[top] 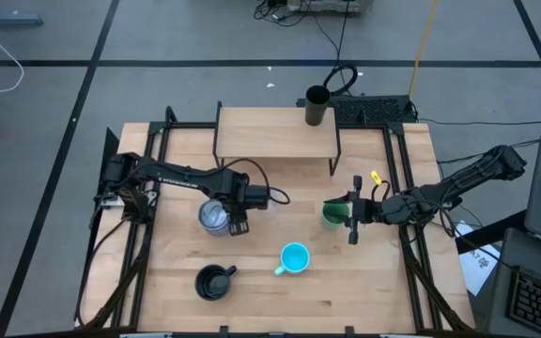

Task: Stack small to large cups/mugs on shelf
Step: Put the blue mug on the shelf

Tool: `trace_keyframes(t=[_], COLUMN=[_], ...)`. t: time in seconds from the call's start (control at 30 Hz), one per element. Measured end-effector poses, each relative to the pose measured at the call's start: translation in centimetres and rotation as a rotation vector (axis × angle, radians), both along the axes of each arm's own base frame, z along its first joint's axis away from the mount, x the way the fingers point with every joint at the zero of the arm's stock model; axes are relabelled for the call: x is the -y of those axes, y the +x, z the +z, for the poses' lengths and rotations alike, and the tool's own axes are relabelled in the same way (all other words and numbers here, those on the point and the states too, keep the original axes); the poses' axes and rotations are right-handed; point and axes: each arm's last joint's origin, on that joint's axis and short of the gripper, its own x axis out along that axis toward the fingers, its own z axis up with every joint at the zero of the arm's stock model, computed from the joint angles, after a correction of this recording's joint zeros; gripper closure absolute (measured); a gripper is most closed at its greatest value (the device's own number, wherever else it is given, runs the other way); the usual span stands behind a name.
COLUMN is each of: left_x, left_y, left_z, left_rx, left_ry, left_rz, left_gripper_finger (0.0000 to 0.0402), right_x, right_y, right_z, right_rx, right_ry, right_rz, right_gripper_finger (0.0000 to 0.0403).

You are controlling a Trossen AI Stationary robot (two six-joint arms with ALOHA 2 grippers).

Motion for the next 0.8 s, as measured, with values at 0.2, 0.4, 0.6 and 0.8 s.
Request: trace_keyframes(t=[0.2, 0.4, 0.6, 0.8], left_x=[-0.4, -1.1, -1.0, -1.0], left_y=[-0.1, -0.2, -0.1, 0.4], left_z=[0.0, 0.0, -0.4, -1.8], left_rx=[-0.010, -0.023, -0.034, -0.089], left_ry=[0.039, 0.017, -0.024, -0.026], left_rz=[-0.003, 0.026, 0.020, 0.002], left_gripper_finger=[0.0148, 0.0149, 0.0187, 0.0197], right_x=[0.0, 0.0, 0.0, 0.0], right_y=[0.0, 0.0, 0.0, 0.0], right_z=[0.0, -0.1, -0.1, -0.1], right_rx=[-0.004, -0.008, -0.009, -0.010], right_ry=[-0.003, -0.006, -0.005, -0.009], right_rz=[0.000, 0.001, 0.008, 0.011], right_gripper_finger=[0.0287, 0.0287, 0.0287, 0.0287])
